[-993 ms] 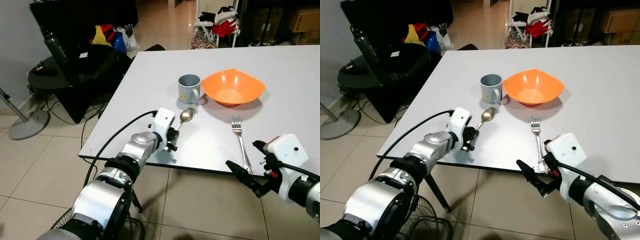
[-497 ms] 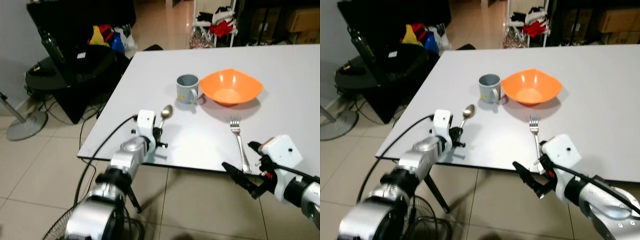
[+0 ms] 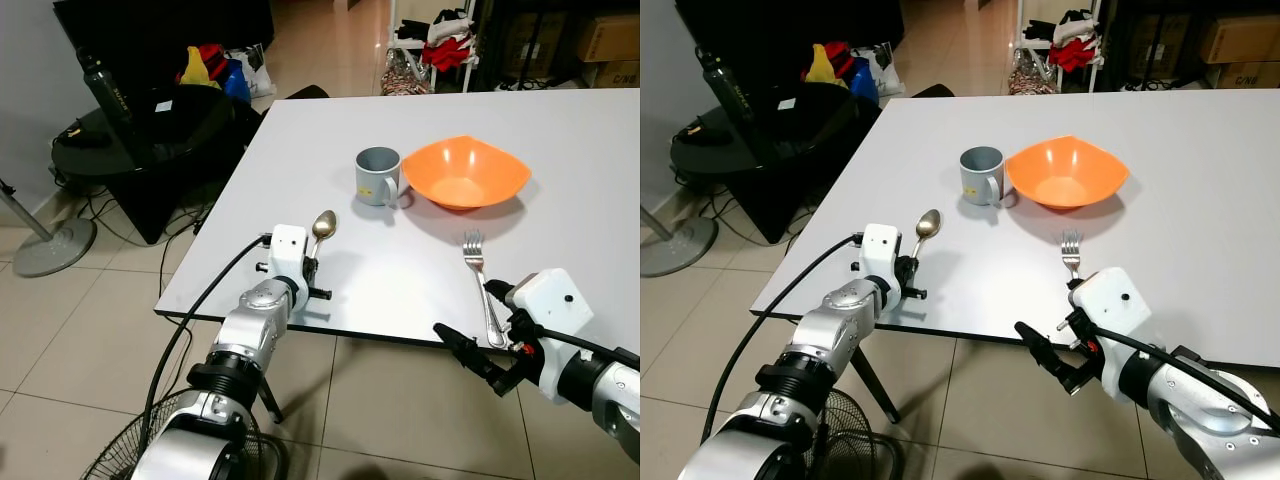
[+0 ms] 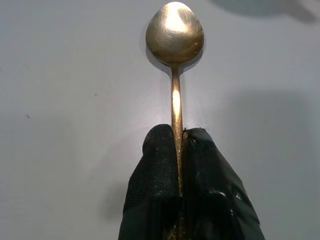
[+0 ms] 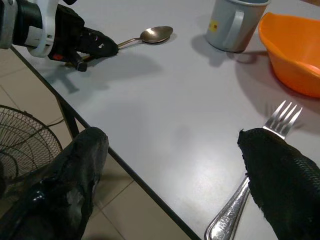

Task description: Setting the table

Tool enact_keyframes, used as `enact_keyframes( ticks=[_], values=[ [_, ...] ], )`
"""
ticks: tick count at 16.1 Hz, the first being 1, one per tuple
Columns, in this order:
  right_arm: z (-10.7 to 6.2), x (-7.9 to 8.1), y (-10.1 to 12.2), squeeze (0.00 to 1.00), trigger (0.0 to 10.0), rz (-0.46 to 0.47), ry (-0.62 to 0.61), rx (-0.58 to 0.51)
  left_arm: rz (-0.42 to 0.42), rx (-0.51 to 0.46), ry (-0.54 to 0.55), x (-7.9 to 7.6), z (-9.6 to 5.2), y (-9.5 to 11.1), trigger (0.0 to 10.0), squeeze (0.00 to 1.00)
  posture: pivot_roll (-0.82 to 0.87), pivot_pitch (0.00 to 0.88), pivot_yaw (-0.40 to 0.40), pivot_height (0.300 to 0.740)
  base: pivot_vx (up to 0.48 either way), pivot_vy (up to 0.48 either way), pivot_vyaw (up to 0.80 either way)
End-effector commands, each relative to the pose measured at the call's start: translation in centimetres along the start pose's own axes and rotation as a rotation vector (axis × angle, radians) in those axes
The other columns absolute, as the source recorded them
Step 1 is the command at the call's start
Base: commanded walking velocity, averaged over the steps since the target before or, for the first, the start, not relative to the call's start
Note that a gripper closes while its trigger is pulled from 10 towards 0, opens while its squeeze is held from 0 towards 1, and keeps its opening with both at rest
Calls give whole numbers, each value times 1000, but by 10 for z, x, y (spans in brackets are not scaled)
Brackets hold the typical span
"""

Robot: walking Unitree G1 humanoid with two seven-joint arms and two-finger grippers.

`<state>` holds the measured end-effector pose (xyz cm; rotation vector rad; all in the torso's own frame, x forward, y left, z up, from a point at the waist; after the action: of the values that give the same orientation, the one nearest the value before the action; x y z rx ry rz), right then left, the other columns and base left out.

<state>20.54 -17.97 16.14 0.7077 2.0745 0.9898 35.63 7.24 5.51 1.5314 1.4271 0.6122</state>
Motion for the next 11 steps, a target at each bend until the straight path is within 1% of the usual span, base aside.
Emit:
enact_keyframes(
  ticks=[1, 2, 4, 5, 6, 7, 8, 9, 10, 11],
  values=[
    [1, -1, 0, 0, 10000, -9, 4, -2, 38, 40, 16, 9, -3, -11, 10000, 0, -130, 0, 142, 740, 0, 0, 0],
    [1, -1, 0, 0, 10000, -10, 4, -3, 59, 28, 15, 10, -4, -8, 10000, 1000, -130, 0, 143, 740, 0, 0, 0],
    [1, -1, 1, 0, 10000, -11, 4, -5, 84, -3, 1, 11, -8, 0, 10000, 1000, -129, 0, 142, 740, 0, 0, 0],
    [0, -1, 1, 0, 10000, -22, 4, -1, 138, -30, 3, 13, -12, 9, 10000, 1000, -129, 0, 142, 740, 0, 0, 0],
    [-1, -1, 2, 0, 10000, -31, 4, -1, 146, -52, 6, 14, -17, 16, 10000, 1000, -129, 0, 146, 740, 0, 0, 0],
    [-2, -2, 6, 0, 10000, -27, 1, -17, 139, -97, 19, 16, -25, 30, 10000, 1000, -129, 0, 146, 740, 0, 0, 0],
    [-3, -2, 10, 0, 10000, -27, -2, -34, 110, -164, 23, 17, -37, 48, 10000, 0, -125, 0, 148, 740, 0, 0, 0],
    [-3, -2, 12, 0, 10000, -25, -2, -43, 91, -199, 11, 14, -43, 56, 10000, 0, -122, 0, 148, 740, 0, 0, 0],
    [-3, -1, 14, 0, 10000, -16, 0, -57, 46, -257, -27, 8, -54, 69, 10000, 0, -118, 0, 145, 740, 0, 0, 0],
    [-2, 2, 15, 0, 10000, -5, 9, -67, -8, -325, -142, -11, -72, 78, 10000, 0, -104, 0, 140, 740, 0, 0, 0]
  ],
)
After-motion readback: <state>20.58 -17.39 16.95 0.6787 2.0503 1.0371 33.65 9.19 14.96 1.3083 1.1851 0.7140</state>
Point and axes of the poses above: a point about 5 cm out from each wrist's last joint towards the gripper, its own z axis pointing out of the wrist towards the gripper, its own y axis along the axis of the wrist's last joint, x = y × z, the point moved 3 cm from there along z, pointing out of the wrist towards the gripper, and after that the axes turned 11 degrees about -z, right-handed, at the moved point
